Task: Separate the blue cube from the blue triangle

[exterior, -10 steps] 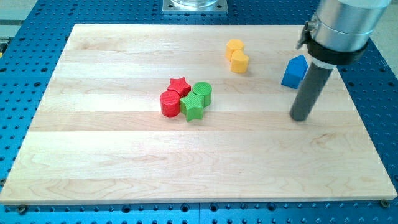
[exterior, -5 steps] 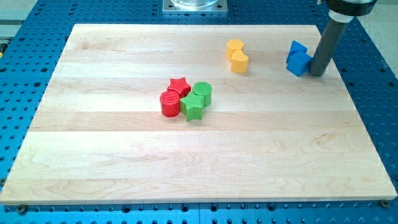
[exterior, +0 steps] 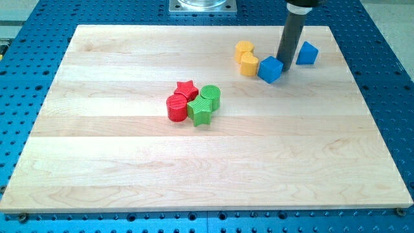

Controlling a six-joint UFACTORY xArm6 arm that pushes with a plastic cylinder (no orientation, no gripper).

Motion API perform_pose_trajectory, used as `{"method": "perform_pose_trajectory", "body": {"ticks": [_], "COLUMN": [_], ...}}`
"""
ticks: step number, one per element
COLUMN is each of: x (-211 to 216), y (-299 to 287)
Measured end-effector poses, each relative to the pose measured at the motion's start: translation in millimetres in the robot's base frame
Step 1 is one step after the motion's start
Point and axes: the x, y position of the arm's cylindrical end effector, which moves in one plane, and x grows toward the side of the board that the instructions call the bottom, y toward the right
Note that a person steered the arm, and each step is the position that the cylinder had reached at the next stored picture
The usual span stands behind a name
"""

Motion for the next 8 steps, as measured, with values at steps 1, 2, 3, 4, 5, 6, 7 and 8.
{"method": "perform_pose_trajectory", "body": {"ticks": [1,2,3,4,5,6,7,8], "x": [0,7,32,69,76,68,39,39], "y": [2,28,26,-8,-39,-35,-26,-26]}}
